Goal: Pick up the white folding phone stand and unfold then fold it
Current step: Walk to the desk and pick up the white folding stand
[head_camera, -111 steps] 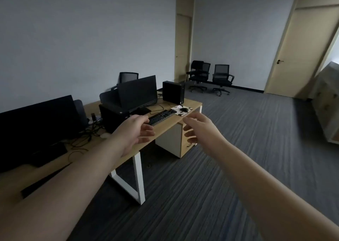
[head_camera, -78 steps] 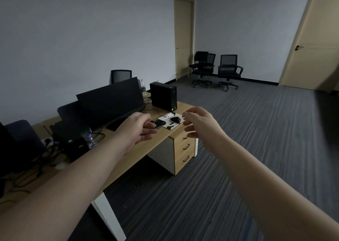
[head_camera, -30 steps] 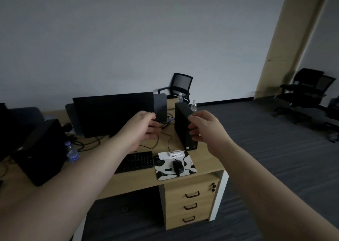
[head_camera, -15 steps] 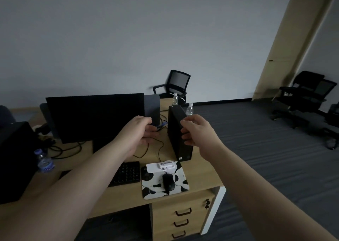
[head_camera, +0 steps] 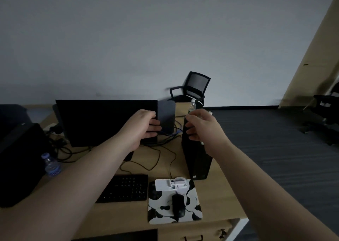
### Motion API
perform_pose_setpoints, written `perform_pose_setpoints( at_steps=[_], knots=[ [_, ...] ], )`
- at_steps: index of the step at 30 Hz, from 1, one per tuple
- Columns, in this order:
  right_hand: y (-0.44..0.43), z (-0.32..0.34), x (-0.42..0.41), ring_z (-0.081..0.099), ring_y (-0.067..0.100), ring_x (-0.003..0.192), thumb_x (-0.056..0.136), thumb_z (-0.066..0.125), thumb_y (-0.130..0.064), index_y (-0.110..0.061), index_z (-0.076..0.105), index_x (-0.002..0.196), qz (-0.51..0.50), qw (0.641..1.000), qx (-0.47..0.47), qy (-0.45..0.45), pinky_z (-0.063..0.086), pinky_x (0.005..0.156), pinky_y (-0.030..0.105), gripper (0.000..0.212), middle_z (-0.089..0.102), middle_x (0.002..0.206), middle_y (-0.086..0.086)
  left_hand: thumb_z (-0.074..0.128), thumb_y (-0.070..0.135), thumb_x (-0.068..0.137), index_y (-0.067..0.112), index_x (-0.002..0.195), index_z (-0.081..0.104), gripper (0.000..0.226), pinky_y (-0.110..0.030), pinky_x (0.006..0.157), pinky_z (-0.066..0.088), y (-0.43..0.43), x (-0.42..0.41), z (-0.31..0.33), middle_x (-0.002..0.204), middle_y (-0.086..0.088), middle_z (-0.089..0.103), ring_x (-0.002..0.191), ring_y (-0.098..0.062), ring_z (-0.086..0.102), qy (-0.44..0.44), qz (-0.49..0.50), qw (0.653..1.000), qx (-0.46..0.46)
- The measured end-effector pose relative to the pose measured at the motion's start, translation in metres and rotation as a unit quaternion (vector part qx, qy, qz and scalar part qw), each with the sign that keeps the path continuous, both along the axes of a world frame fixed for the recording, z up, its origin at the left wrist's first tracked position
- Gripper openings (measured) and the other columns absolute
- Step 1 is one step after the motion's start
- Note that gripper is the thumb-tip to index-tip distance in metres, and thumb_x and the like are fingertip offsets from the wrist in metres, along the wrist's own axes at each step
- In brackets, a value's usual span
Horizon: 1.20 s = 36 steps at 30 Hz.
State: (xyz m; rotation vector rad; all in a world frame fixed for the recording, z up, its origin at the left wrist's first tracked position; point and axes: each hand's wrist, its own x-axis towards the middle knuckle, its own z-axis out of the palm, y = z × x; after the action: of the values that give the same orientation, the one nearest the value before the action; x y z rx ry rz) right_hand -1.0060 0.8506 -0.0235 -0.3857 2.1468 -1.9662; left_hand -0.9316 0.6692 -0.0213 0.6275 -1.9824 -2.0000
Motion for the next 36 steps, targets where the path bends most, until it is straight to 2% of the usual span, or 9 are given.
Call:
perform_pose_setpoints(
  at_steps=[6,13,20,25,31,36],
  knots=[
    [-0.006,-0.002,-0.050,0.063,0.021,0.074,0.095,0.064,-0.023,-0.014,0.065,0.108,0.039,0.999,-0.003,0.004,0.055,0.065,0.035,0.016,0.065,0.085,0.007,0.052,0.027,0.105,0.004,0.133,0.056,0.036,-0.047,0.095,0.059,0.001,-0.032,-0.003,0.119,-0.021,0.070,0.106,-0.033,0.073,0.003,0.032,0.999,-0.003],
    [0.004,0.000,-0.116,0.060,0.018,0.069,0.096,0.061,-0.021,-0.010,0.065,0.108,0.074,0.997,-0.019,0.006,0.053,0.066,0.036,0.016,0.062,0.079,0.003,0.053,0.026,0.104,0.004,0.133,0.055,0.036,-0.045,0.092,0.059,0.021,-0.083,-0.001,0.118,-0.020,0.071,0.105,-0.033,0.074,0.004,0.079,0.997,-0.010],
    [0.003,-0.028,-0.148,0.062,0.020,0.072,0.095,0.063,-0.023,-0.016,0.065,0.103,0.099,0.995,-0.005,-0.024,0.055,0.064,0.034,0.011,0.064,0.085,0.006,0.054,0.026,0.103,0.006,0.133,0.055,0.036,-0.049,0.097,0.059,0.033,-0.108,-0.018,0.119,-0.020,0.071,0.106,-0.032,0.074,-0.019,0.087,0.996,-0.015],
    [-0.006,-0.042,-0.157,0.064,0.020,0.074,0.094,0.064,-0.026,-0.017,0.065,0.105,0.101,0.995,-0.001,-0.027,0.052,0.061,0.031,0.014,0.066,0.088,0.005,0.056,0.027,0.103,0.008,0.132,0.056,0.036,-0.047,0.094,0.060,0.017,-0.119,-0.029,0.117,-0.018,0.072,0.104,-0.030,0.075,-0.022,0.089,0.995,-0.025],
    [-0.020,-0.064,-0.149,0.062,0.020,0.075,0.096,0.063,-0.024,-0.017,0.066,0.106,0.076,0.996,0.001,-0.056,0.056,0.072,0.038,0.013,0.065,0.090,0.007,0.055,0.027,0.103,0.007,0.135,0.055,0.037,-0.044,0.089,0.061,-0.003,-0.123,-0.057,0.115,-0.017,0.073,0.102,-0.031,0.075,-0.043,0.052,0.998,0.001],
    [-0.033,-0.090,-0.138,0.064,0.021,0.079,0.096,0.065,-0.027,-0.023,0.067,0.107,0.042,0.998,0.025,-0.043,0.058,0.079,0.041,0.012,0.067,0.089,0.006,0.056,0.026,0.103,0.008,0.132,0.057,0.034,-0.043,0.087,0.061,-0.035,-0.120,-0.084,0.115,-0.016,0.073,0.100,-0.027,0.076,-0.044,0.032,0.999,0.009]
  ],
)
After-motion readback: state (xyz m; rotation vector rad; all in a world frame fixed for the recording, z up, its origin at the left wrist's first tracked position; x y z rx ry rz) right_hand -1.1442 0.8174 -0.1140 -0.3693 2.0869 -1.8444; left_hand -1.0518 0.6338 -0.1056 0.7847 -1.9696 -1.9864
